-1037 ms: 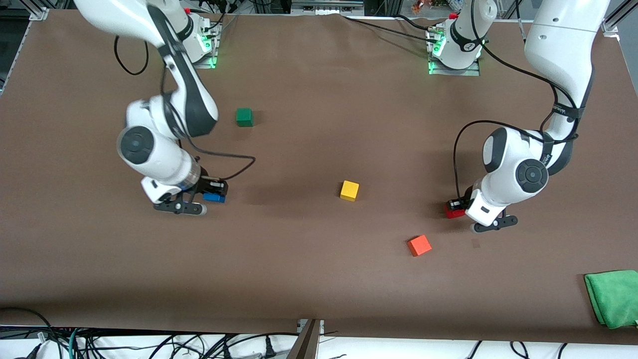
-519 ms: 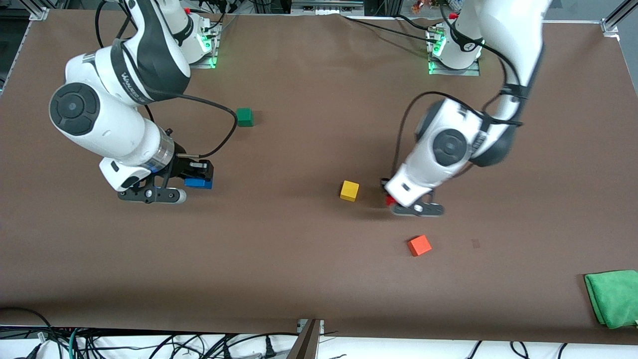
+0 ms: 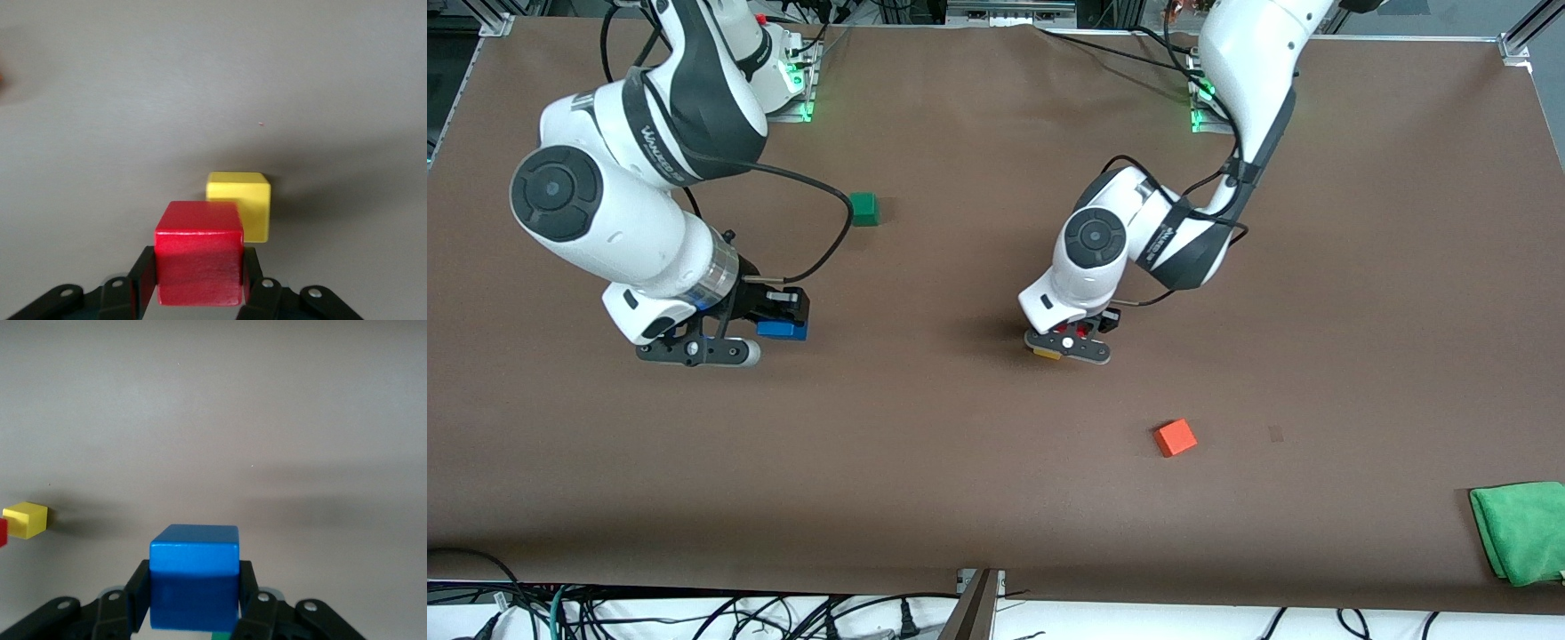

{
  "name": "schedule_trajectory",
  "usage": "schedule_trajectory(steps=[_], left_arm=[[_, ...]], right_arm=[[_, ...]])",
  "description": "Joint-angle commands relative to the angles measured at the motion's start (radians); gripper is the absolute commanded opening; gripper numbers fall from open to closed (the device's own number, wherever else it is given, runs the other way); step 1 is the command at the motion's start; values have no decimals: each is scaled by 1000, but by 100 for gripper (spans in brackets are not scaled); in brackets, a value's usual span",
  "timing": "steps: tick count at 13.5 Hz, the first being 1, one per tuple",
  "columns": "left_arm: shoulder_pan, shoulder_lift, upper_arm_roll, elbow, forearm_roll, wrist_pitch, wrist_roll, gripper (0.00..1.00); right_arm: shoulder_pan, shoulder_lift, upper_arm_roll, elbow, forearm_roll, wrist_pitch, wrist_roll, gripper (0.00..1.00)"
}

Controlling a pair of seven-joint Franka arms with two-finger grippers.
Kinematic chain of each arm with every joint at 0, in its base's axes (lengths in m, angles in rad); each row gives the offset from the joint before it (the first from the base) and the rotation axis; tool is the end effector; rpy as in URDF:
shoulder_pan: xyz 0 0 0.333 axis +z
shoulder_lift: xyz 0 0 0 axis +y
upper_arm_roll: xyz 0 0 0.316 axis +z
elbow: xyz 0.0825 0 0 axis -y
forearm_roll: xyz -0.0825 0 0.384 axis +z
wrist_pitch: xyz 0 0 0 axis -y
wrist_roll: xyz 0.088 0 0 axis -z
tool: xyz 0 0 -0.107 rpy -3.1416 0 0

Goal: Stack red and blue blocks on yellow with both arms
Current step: 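Carry the red cube to the yellow cube with the left gripper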

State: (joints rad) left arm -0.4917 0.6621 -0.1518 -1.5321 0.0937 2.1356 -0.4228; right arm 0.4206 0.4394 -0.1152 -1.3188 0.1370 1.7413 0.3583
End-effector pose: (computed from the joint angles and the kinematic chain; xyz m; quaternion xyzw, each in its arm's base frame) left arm 0.5729 -0.4046 0.2663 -0.9922 0.1215 0.0257 0.0058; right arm 0.6474 0.2328 0.4867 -0.9985 0.0333 0.0207 0.0383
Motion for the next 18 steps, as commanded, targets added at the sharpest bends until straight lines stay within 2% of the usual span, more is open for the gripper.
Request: schedule_trajectory(steps=[1, 7, 11, 15, 16, 17, 18], left_arm=[[-27, 34, 12, 52, 24, -9, 4, 0], [-44, 40, 14, 53, 23, -9, 4, 0], [-44, 60, 14, 89, 23, -9, 6, 0], [-44, 68, 18, 101, 23, -9, 6, 1], [-44, 68, 18, 101, 23, -9, 4, 11], [-39, 68, 20, 101, 23, -9, 6, 74], [-36, 67, 21, 105, 17, -11, -1, 100]], right_arm=[[-3, 53, 12, 62, 1, 9, 59, 29], [20, 111, 38, 131, 1, 12, 172, 30], [41, 160, 40, 196, 1, 12, 229, 32], [53, 170, 42, 202, 1, 21, 258, 32], [64, 170, 42, 202, 0, 27, 275, 32], [73, 170, 40, 202, 0, 29, 292, 32], [86, 171, 40, 202, -4, 29, 310, 32]])
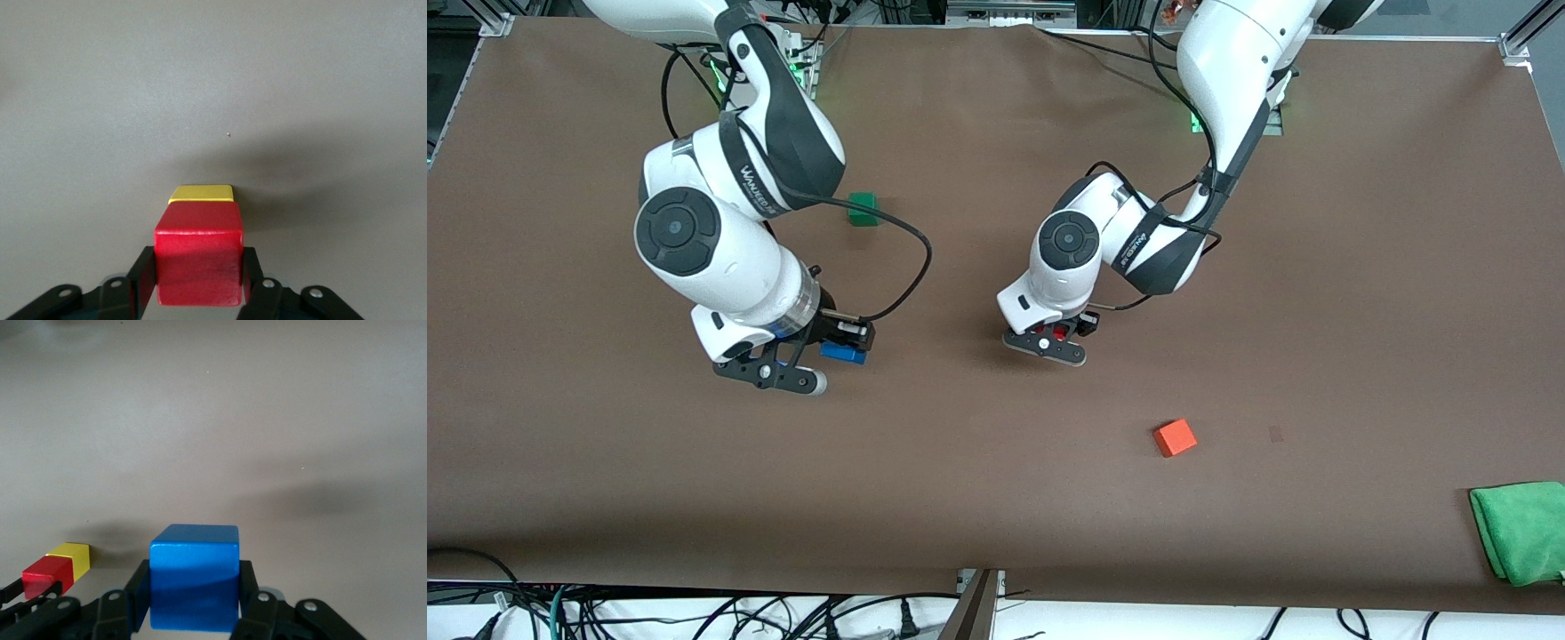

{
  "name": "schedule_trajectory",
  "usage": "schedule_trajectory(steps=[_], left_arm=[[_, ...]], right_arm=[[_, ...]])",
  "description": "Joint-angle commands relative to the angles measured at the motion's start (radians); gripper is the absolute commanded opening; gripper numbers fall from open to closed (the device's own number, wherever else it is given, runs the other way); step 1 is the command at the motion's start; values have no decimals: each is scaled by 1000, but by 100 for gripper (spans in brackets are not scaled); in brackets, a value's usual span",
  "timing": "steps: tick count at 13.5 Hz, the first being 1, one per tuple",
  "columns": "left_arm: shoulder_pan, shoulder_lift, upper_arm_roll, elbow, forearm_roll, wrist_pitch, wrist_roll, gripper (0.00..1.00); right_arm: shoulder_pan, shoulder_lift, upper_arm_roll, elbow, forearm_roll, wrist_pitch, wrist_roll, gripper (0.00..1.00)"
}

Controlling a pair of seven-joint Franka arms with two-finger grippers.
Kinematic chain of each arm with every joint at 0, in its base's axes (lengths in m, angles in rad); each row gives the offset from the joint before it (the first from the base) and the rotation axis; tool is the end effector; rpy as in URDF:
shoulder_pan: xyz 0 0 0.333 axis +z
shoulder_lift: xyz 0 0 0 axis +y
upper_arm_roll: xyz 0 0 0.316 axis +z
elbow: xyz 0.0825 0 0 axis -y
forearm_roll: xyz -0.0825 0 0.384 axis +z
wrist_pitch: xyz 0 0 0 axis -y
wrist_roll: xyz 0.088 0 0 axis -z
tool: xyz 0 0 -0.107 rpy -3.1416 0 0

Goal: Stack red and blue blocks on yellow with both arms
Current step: 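Place red on yellow, open the left gripper while the right gripper lifts blue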

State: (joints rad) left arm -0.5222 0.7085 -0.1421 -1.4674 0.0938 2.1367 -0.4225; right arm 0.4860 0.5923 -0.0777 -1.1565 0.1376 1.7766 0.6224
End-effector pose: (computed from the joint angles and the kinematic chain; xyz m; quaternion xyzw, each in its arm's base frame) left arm 0.5763 -0.4236 0.2620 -0.9913 0.1301 0.0172 0.0019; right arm 0.6575 0.3138 0.4590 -0.9924 0.1128 0.0100 0.0471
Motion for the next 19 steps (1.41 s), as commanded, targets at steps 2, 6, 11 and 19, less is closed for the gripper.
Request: schedule_trajectory(steps=[2, 6, 11, 19], left_arm=[[-1, 2, 13, 61, 14, -24, -1, 100], [88, -61, 9, 163, 11, -196, 4, 100], [264, -208, 10, 180, 11, -302, 11, 100], [583, -471, 13, 157, -64, -590, 276, 100]], right_arm=[[34, 24, 3, 40, -7, -5, 80, 32], [72, 27, 3, 38, -10, -3, 170, 32], [186, 67, 1, 37, -13, 47, 397, 32], [365, 263, -10, 141, -136, 332, 717, 32]])
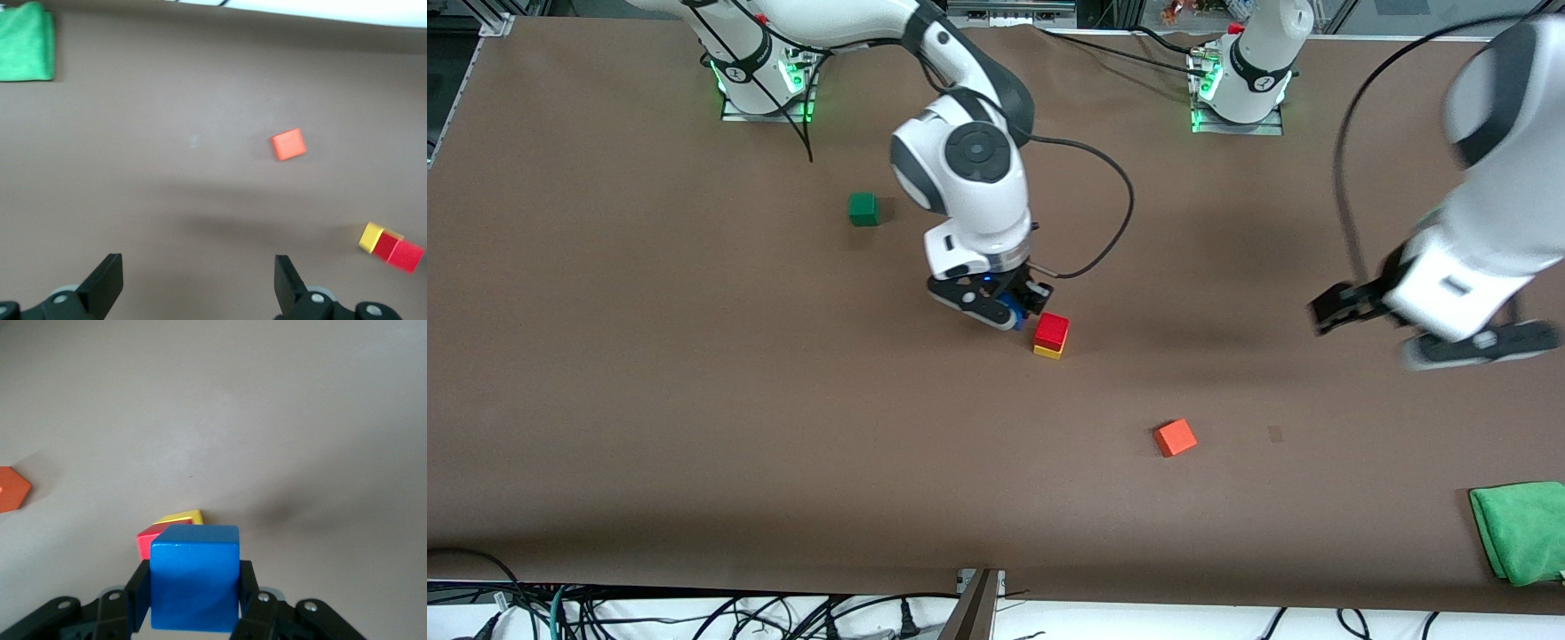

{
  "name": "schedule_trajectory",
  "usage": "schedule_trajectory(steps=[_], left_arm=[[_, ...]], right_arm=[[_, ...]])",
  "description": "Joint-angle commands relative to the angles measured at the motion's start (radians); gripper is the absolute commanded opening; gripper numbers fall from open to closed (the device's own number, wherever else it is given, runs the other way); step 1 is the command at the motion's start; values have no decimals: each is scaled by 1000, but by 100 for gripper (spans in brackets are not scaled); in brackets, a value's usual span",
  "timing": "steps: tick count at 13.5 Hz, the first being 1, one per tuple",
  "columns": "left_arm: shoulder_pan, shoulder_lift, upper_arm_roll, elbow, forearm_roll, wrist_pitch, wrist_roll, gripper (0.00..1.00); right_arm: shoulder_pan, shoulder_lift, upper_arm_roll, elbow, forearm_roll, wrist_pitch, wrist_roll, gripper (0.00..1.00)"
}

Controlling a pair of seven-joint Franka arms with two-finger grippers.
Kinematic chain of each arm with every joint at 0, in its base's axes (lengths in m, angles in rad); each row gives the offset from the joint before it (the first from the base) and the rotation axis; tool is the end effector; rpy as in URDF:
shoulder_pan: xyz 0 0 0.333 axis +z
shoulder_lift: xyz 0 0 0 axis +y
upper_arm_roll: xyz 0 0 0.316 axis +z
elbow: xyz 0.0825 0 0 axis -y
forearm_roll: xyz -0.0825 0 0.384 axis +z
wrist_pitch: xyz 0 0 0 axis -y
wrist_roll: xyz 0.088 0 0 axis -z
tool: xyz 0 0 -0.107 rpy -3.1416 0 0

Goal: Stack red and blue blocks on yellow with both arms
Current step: 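Lower the blue cube onto the red cube with the right gripper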

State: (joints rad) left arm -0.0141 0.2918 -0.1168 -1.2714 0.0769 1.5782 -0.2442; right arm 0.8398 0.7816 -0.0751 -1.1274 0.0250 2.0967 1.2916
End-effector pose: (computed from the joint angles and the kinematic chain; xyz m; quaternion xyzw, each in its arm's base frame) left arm 0.6394 -0.0640 0.5928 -0.9980 -0.0592 -0.0123 0.0198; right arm 0.5470 0.5520 0.3619 -0.9631 0.2514 -0.0608 0.0739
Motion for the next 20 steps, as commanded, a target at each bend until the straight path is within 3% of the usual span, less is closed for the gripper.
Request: schedule_trajectory(steps=[1, 10, 17, 20], left_arm=[[107, -63, -9, -55, -58, -35, 149, 100], [111, -52, 16, -54, -55, -75, 147, 100], [111, -51, 13, -52, -59, -75, 151, 100], [111, -51, 14, -54, -57, -75, 158, 100]], right_arm=[[12, 96, -12, 135, -25, 25, 57, 32], [45, 143, -14, 138, -54, 121, 72, 33], [56, 154, -12, 132, -77, 123, 77, 42], [56, 160, -12, 132, -79, 129, 81, 52]])
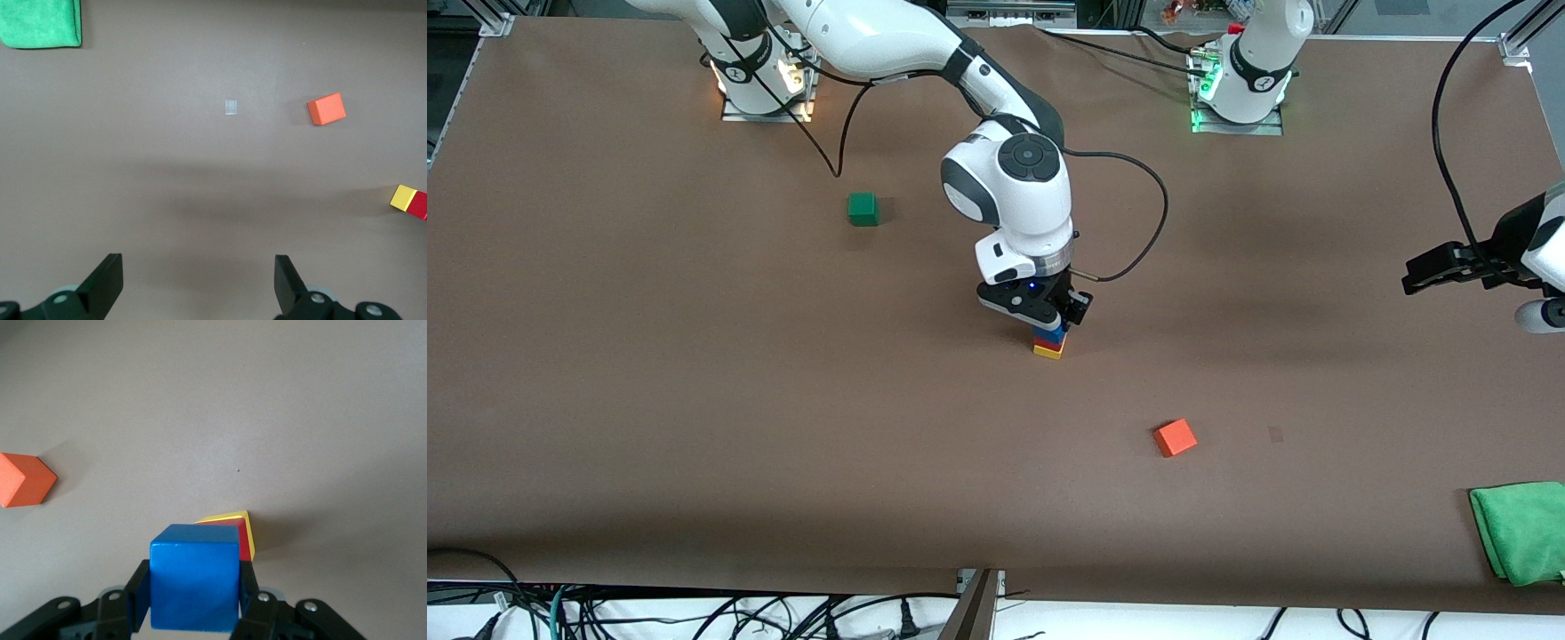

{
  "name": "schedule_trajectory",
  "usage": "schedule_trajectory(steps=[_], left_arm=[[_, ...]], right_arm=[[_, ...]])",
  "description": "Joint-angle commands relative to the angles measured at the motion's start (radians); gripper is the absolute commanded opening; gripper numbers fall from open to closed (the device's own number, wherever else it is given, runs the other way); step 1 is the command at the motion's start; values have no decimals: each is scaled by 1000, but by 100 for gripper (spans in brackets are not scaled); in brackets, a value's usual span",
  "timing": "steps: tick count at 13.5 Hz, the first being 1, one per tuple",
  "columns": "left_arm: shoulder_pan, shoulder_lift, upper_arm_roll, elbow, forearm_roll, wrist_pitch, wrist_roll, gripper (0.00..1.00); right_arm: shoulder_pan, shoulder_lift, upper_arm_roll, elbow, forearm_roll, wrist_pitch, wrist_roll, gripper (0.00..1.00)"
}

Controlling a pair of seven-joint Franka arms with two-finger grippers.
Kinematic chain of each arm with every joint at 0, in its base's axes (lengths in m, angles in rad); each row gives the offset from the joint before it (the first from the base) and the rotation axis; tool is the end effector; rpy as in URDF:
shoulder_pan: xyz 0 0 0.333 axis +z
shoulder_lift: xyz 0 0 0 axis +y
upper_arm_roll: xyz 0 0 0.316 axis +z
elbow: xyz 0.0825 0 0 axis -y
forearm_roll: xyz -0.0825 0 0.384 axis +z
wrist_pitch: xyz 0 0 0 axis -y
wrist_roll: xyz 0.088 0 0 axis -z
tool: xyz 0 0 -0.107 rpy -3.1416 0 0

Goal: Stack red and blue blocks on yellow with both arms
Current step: 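Lower the blue cube onto the red cube with the right gripper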

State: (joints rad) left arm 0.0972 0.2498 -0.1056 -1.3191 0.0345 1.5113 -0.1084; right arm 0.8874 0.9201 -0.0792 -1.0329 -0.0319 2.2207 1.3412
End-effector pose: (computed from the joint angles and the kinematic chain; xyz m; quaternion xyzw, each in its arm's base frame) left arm 0.6233 0.0074 0.5908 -0.9983 -0.0518 0.0278 0.0058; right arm 0.5371 0.5951 0.3135 -0.9619 0.2341 -0.1018 0.0979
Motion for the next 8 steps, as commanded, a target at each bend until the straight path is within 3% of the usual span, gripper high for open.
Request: schedule_trajectory(steps=[1, 2, 3, 6, 8], left_arm=[[-1, -9, 3, -6, -15, -10, 22, 100], [-1, -9, 3, -6, -15, -10, 22, 100], [-1, -9, 3, -8, -15, -10, 22, 100], [-1, -9, 3, -8, -15, -10, 22, 100], [-1, -9, 3, -6, -12, -10, 21, 100]], right_arm=[[10, 25, -8, 37, -31, 5, 33, 63], [10, 28, -10, 37, -37, 5, 35, 78], [10, 28, -10, 37, -39, 5, 35, 99], [8, 14, -14, 42, -37, -7, 29, 100], [-2, -36, -17, 40, -29, -88, 15, 100]])
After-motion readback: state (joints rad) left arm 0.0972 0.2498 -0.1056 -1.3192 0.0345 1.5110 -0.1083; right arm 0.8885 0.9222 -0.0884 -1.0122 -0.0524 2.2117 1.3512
